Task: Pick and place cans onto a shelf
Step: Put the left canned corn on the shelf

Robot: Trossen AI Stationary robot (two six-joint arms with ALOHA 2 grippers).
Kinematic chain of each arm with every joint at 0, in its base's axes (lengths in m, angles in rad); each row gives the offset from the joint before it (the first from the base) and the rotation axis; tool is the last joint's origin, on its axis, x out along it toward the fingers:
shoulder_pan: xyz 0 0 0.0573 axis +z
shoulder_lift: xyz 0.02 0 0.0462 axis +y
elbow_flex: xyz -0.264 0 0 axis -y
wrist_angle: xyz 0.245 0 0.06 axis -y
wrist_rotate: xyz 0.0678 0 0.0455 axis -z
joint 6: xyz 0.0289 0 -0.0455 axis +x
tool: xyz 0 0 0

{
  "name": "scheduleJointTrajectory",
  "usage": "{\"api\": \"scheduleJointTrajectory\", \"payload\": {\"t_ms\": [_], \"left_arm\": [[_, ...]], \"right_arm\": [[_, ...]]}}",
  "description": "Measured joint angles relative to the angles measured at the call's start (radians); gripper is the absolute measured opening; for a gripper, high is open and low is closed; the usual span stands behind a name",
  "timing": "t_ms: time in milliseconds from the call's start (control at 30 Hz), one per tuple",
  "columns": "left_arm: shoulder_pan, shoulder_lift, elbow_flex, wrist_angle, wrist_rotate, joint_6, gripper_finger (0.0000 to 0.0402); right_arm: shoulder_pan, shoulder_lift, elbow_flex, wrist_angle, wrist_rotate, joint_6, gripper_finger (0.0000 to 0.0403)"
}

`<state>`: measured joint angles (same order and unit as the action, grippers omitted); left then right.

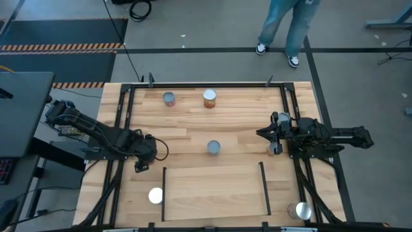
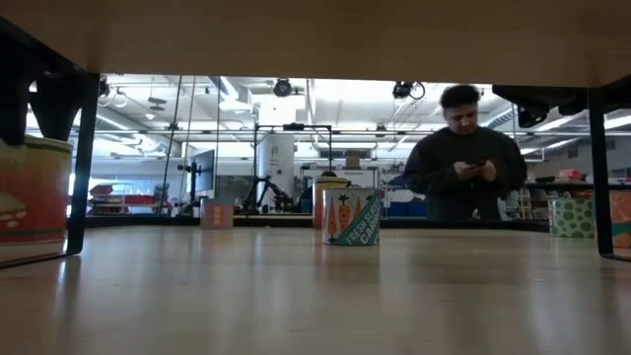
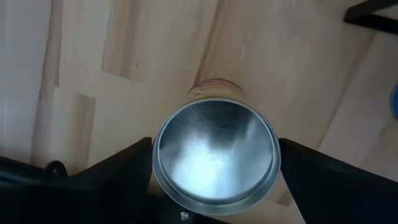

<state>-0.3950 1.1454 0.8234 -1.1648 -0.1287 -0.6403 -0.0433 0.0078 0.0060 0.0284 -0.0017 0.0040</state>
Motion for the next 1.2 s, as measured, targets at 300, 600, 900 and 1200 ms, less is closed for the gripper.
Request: {"api": "scheduleJointTrajectory", "payload": {"t_ms": [300, 600, 900, 1200], "left_arm": [[0.003, 0.000, 0.000, 0.005, -0.025, -0.026, 0.0339], [0.022, 0.040, -0.001, 0.030, 0.027, 0.078, 0.0344], [0.022, 0.044, 0.002, 0.037, 0.006, 0.084, 0.0317], [0.023, 0.047, -0.002, 0.040, 0.001, 0.045, 0.0372]], "right_arm": [[0.000, 0.000, 0.000, 0.000, 0.000, 0.000, 0.0047], [0.000, 0.000, 0.000, 0.000, 0.000, 0.000, 0.0047], [0.000, 0.000, 0.000, 0.000, 0.000, 0.000, 0.0047], [0.000, 0.000, 0.000, 0.000, 0.000, 0.000, 0.0047]]}}
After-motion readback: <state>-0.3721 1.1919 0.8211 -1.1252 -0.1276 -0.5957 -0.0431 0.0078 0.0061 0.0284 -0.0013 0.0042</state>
